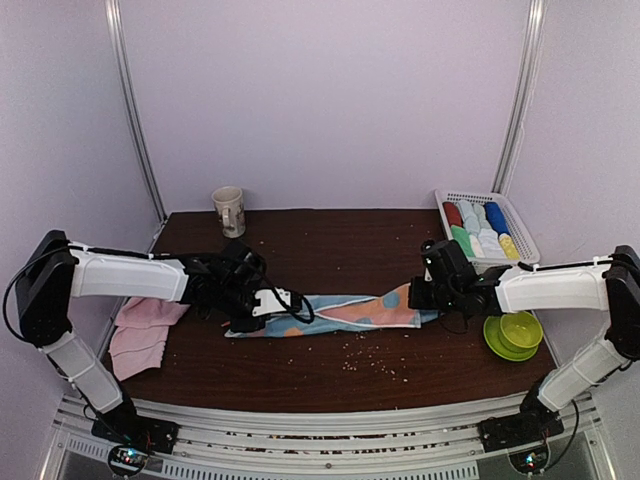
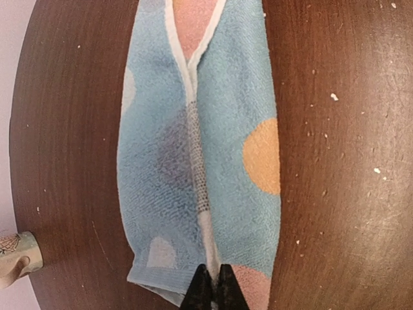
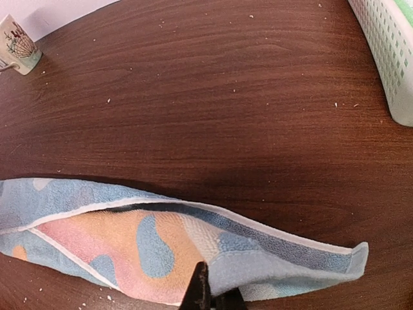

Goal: Roll the towels
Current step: Adjust the towel at the center of the board.

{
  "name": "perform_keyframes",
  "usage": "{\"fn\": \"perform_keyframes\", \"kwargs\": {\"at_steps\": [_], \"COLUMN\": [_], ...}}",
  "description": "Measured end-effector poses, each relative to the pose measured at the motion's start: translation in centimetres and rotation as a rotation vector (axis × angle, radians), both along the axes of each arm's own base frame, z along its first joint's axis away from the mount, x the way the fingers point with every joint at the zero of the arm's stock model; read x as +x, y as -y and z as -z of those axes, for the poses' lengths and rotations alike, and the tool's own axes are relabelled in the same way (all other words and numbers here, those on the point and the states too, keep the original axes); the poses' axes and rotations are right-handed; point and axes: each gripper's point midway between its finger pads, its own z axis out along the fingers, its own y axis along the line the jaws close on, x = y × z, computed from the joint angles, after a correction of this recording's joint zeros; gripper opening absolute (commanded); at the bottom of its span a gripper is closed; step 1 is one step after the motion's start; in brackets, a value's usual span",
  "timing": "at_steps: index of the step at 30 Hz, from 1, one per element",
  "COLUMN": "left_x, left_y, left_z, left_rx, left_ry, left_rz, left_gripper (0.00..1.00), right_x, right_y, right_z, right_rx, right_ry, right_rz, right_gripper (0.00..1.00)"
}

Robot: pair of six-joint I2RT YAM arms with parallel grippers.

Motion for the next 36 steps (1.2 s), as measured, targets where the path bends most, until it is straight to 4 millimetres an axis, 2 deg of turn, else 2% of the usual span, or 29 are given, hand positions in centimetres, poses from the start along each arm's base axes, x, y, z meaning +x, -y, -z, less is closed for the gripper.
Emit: {"fn": "perform_keyframes", "kwargs": {"at_steps": [4,5,7,10,12,16,19,25,29,32,36], "left_x": [0.1,0.2,0.4,0.7,1.0,1.7,2.7,5.2,6.1,6.5,7.0], "left_y": [-0.1,-0.2,-0.2,-0.3,-0.5,-1.9,-3.2,-5.0,-5.1,-5.0,-5.2], "left_z": [0.5,0.6,0.5,0.2,0.0,-0.1,0.0,-1.0,-3.0,-4.0,-4.2], "left_rx": [0.004,0.007,0.008,0.007,-0.002,-0.016,-0.023,-0.074,-0.129,-0.156,-0.163], "left_ry": [-0.012,-0.009,0.001,0.017,0.031,0.046,0.052,0.087,0.134,0.161,0.178], "left_rz": [-0.020,-0.026,-0.034,-0.043,-0.053,-0.091,-0.132,-0.218,-0.244,-0.257,-0.286], "left_gripper": [0.00,0.00,0.00,0.00,0.00,0.00,0.00,0.00,0.00,0.00,0.00], "right_x": [0.0,0.0,-0.1,-0.1,0.0,0.7,1.3,1.0,0.3,-0.9,-2.3], "right_y": [0.0,0.0,0.0,0.0,-0.1,-0.3,-0.2,0.8,1.3,2.0,2.3], "right_z": [0.1,0.2,0.6,1.7,2.6,3.5,3.2,1.5,0.2,0.3,0.9], "right_rx": [-0.002,-0.004,-0.015,-0.049,-0.070,-0.121,-0.162,-0.227,-0.234,-0.244,-0.237], "right_ry": [-0.002,-0.005,-0.013,-0.037,-0.058,-0.083,-0.078,-0.049,-0.034,-0.044,-0.066], "right_rz": [-0.001,-0.002,-0.005,-0.014,-0.016,-0.023,-0.023,-0.037,-0.062,-0.083,-0.114], "right_gripper": [0.00,0.03,0.17,0.45,0.55,0.67,0.72,0.72,0.72,0.71,0.70]}}
